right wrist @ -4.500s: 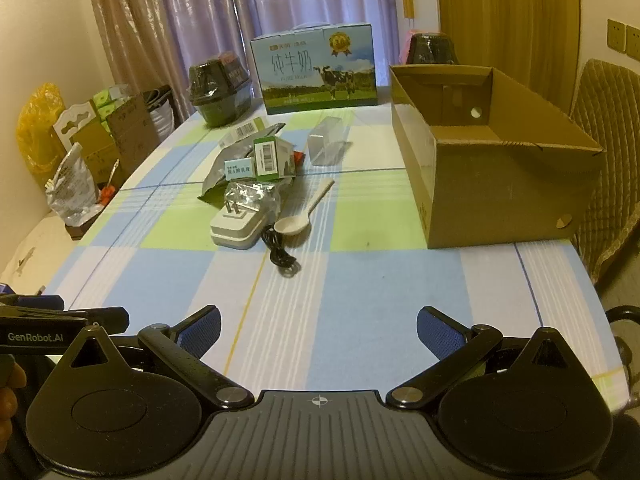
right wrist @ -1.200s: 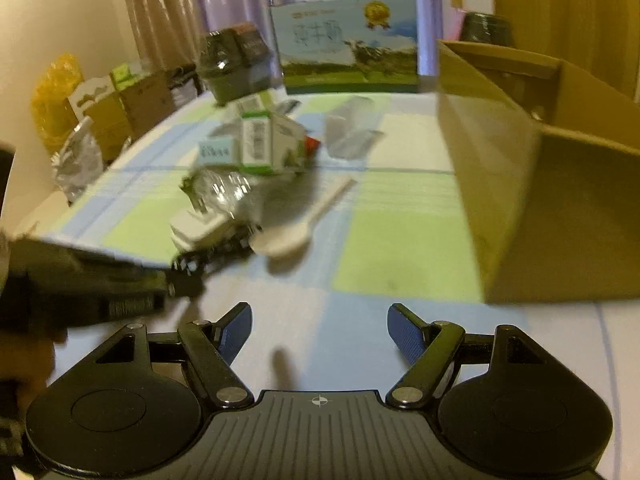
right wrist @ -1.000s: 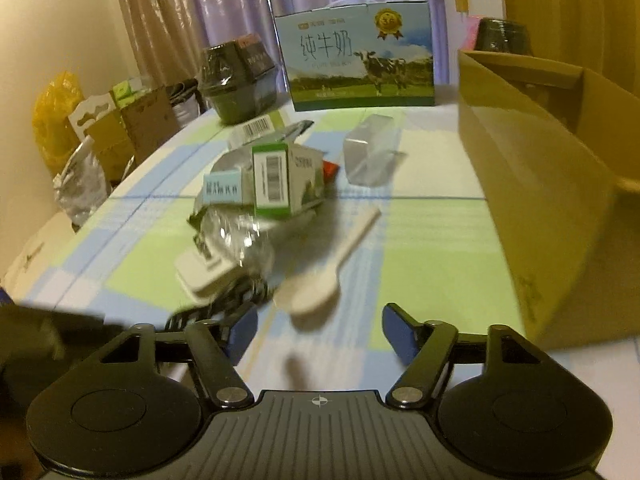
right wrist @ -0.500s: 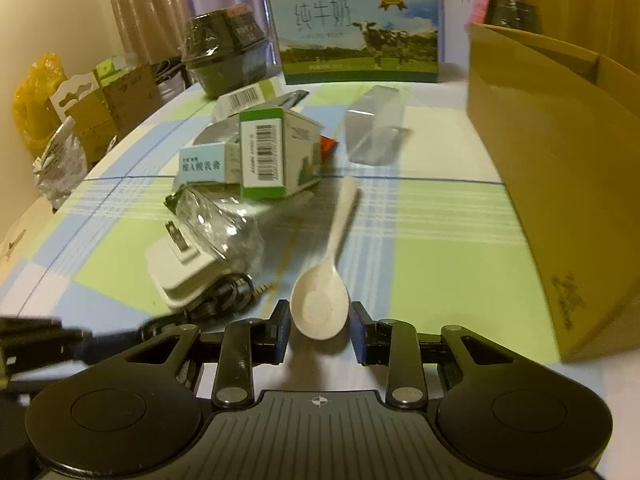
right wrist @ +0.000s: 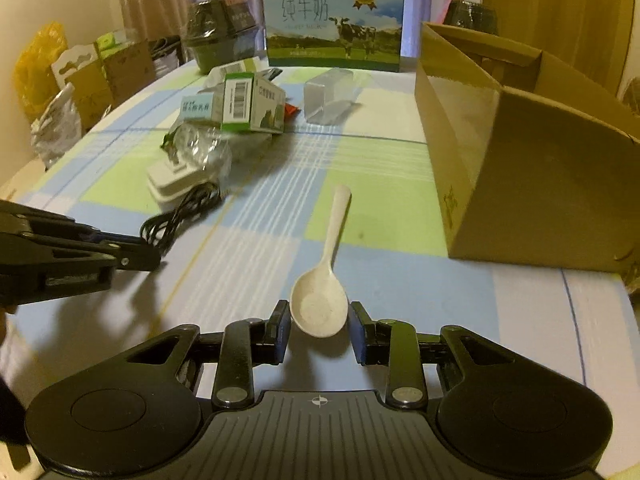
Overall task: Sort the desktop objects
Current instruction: 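Lift the black cable and white spoon and carry both toward the cardboard box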
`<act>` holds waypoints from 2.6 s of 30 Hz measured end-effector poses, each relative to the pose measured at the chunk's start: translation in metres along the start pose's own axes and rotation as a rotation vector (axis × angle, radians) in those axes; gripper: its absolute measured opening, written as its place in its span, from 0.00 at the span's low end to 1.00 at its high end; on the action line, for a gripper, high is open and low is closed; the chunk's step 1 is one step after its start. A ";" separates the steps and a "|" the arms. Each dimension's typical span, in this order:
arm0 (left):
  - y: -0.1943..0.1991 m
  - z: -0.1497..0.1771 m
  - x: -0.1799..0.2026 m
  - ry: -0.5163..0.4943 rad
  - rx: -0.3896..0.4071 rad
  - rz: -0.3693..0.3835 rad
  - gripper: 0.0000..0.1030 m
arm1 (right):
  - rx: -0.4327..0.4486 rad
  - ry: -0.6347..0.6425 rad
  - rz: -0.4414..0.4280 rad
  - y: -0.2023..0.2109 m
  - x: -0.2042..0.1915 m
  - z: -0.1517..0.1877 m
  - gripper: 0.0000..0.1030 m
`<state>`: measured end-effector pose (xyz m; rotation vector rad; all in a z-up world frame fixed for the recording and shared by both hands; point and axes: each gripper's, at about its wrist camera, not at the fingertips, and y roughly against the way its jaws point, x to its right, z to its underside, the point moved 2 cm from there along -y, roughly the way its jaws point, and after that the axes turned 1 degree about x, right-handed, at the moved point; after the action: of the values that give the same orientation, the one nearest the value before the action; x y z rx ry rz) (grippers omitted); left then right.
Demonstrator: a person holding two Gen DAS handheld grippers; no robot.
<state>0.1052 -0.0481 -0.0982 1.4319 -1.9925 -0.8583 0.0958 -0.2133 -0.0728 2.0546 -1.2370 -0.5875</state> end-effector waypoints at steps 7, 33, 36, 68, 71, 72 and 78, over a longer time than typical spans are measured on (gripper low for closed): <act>0.018 0.007 0.009 -0.008 0.048 -0.070 0.23 | 0.019 -0.018 -0.003 0.003 0.001 0.010 0.46; -0.007 0.000 0.013 -0.019 0.002 -0.060 0.17 | 0.046 -0.028 -0.016 -0.013 0.004 0.001 0.47; -0.008 -0.001 0.013 -0.030 0.011 -0.085 0.37 | 0.046 -0.027 -0.017 -0.013 0.004 0.001 0.45; 0.000 -0.001 0.015 -0.052 -0.013 -0.057 0.16 | 0.055 -0.020 -0.005 -0.017 0.000 -0.001 0.33; -0.001 0.004 0.016 -0.068 -0.028 -0.059 0.16 | 0.051 -0.027 -0.006 -0.015 0.000 -0.001 0.33; -0.001 0.004 0.016 -0.073 -0.021 -0.058 0.16 | 0.052 -0.029 -0.005 -0.014 0.001 0.000 0.33; -0.002 0.002 0.016 -0.071 -0.025 -0.042 0.11 | 0.051 -0.031 0.004 -0.013 -0.002 0.001 0.33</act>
<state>0.1000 -0.0638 -0.1000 1.4531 -2.0023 -0.9614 0.1020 -0.2077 -0.0828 2.0917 -1.2865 -0.5933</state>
